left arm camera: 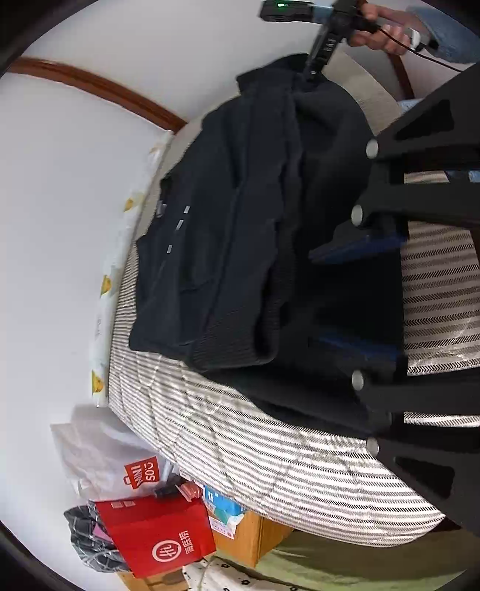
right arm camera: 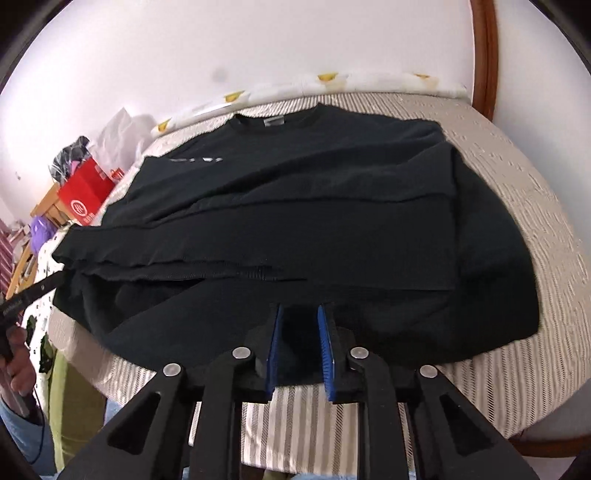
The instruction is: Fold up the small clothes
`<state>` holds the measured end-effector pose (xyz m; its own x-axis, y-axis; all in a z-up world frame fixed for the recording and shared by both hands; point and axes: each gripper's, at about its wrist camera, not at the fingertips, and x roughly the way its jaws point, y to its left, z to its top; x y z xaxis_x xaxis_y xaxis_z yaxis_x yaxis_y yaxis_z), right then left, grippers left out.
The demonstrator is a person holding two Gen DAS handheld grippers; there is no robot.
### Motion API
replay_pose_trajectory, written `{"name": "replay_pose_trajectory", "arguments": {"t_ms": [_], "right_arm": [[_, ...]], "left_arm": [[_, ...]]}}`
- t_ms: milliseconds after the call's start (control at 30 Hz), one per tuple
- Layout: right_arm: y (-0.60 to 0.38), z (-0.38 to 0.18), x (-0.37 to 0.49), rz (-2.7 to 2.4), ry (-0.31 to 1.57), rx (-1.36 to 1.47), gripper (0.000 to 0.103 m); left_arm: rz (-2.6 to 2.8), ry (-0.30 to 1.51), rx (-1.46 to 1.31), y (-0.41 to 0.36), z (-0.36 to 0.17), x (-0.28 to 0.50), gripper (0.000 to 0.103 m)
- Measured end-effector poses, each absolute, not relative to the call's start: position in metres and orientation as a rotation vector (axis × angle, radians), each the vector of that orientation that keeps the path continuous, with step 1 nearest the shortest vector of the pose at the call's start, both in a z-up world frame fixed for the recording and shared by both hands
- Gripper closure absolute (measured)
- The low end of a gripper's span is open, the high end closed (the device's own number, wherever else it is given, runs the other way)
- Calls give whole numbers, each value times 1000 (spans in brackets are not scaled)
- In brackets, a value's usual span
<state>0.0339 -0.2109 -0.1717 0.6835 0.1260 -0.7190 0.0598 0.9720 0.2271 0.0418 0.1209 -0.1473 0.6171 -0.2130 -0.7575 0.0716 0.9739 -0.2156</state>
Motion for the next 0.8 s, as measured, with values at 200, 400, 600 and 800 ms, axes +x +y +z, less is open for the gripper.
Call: {"name": "replay_pose_trajectory", "arguments": {"t_ms": [200, 400, 600, 800], "right_arm": [[-212, -179, 45, -16, 823, 244, 92], [-213, -170, 62, -31, 802, 211, 94], [-226, -151, 90, -51, 758, 209, 98], [-230, -143, 134, -55, 750, 207, 98]], "left_arm": [[-173, 912, -108, 115, -154, 54, 84], [-206, 877, -77, 111, -140, 77, 89], [-239, 875, -94, 112, -131, 112, 89], [-211, 880, -107, 114, -133, 151, 89]]}}
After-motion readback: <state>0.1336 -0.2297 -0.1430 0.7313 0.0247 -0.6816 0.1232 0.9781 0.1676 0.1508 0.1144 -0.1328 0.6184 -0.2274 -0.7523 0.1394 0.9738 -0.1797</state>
